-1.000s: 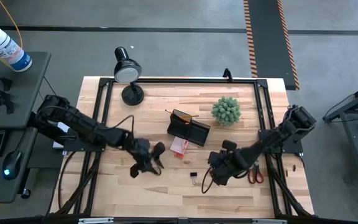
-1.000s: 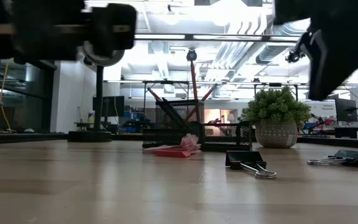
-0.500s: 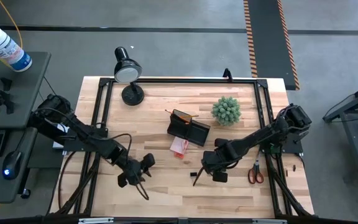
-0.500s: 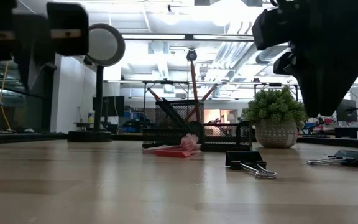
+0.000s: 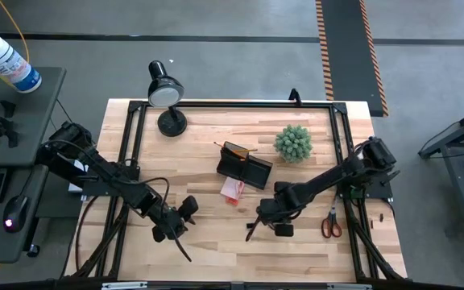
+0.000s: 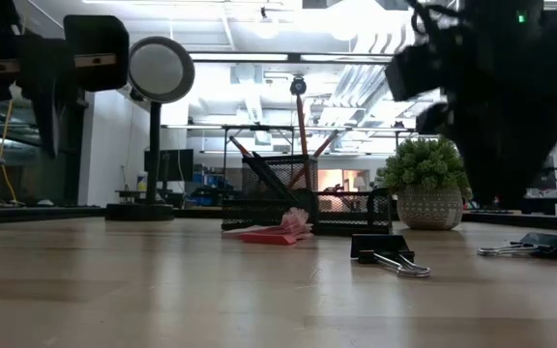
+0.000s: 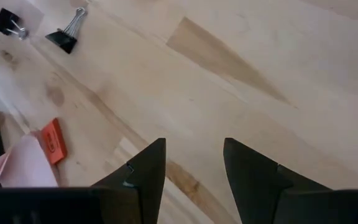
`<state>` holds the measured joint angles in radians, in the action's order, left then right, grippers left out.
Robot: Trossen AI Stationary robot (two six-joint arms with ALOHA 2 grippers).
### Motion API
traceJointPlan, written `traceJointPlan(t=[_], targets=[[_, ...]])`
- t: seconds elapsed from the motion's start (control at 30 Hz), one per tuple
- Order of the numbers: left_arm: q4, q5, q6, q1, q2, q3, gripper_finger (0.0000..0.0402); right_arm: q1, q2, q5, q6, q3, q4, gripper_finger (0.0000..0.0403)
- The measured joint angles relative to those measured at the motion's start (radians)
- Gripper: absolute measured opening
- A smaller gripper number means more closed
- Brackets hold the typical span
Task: Pick and place office supplies into organizer
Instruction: Put the right black binder clip into the black desk organizer
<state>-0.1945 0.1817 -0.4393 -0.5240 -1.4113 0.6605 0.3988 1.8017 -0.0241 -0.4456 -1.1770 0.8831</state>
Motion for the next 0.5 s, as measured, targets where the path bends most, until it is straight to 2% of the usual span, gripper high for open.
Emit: traceJointPlan(t=[0.23, 0.5], targets=[[-0.004, 0.003, 0.0, 0.0, 0.0, 0.0, 0.015, 0.0, 0.075, 0.016, 0.028, 0.0, 0.013, 0.0129], [-0.003, 0.022, 0.0, 0.0, 0.0, 0.0, 0.015, 0.0, 0.079, 0.017, 0.04, 0.0, -0.045, 0.0129]])
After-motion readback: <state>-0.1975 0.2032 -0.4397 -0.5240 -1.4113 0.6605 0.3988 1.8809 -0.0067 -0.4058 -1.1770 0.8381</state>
